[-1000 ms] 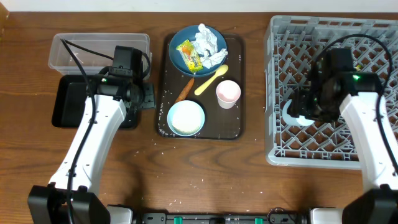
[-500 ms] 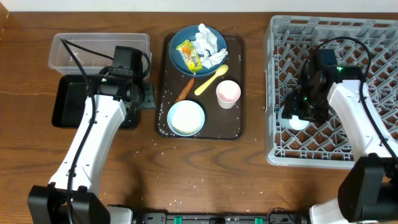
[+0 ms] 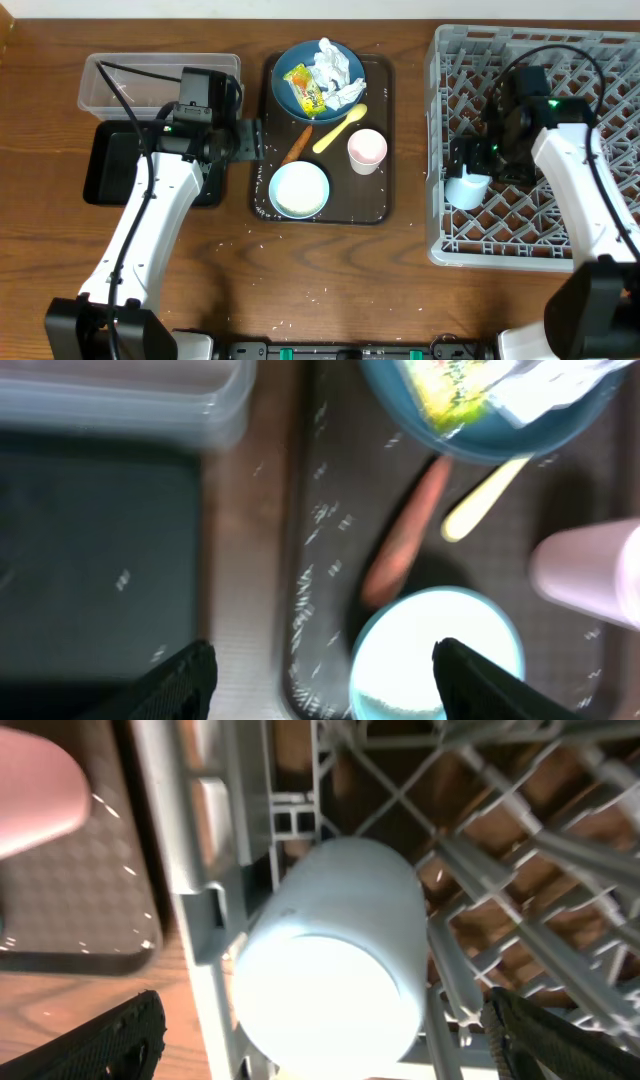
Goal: Sort waste into correct bins and load items into the dishwasher rack
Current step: 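Carry the cup with the right gripper and place it in the rack, then grasp the pink cup with the left gripper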
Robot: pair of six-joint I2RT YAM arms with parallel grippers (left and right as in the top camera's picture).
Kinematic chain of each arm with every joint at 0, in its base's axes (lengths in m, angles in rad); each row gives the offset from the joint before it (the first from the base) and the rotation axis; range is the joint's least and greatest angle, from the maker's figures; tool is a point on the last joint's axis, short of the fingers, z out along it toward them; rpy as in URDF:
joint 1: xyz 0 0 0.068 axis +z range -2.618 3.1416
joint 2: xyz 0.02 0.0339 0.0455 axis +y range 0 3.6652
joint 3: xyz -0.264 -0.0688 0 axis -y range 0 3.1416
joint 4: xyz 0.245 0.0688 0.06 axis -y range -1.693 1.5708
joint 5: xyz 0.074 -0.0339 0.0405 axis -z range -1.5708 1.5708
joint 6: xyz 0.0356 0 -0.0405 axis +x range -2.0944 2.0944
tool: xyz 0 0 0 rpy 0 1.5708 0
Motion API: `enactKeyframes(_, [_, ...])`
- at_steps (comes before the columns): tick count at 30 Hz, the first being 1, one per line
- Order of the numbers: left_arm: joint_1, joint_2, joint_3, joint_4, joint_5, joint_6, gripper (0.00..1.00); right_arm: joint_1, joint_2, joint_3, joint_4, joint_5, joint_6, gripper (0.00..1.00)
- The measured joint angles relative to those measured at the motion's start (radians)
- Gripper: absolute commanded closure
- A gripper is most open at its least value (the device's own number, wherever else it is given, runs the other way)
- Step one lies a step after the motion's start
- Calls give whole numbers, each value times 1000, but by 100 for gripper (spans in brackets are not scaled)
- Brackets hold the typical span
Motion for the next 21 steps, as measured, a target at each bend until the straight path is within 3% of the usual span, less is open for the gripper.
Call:
enactKeyframes(5, [-51,4,-1,173,62,-5,21,0,-58,31,0,0,0,1])
enactKeyframes(12, [-233,130,9,379,89,-33,20,0,-119,39,-2,0,0,1])
enactKeyframes(19, [-312,325,15,449,89,-114,21,0,-119,39,-34,0,-1,1])
enactKeyframes(21, [-314,348,14,449,88,-129,26,0,-119,39,-35,0,-1,1])
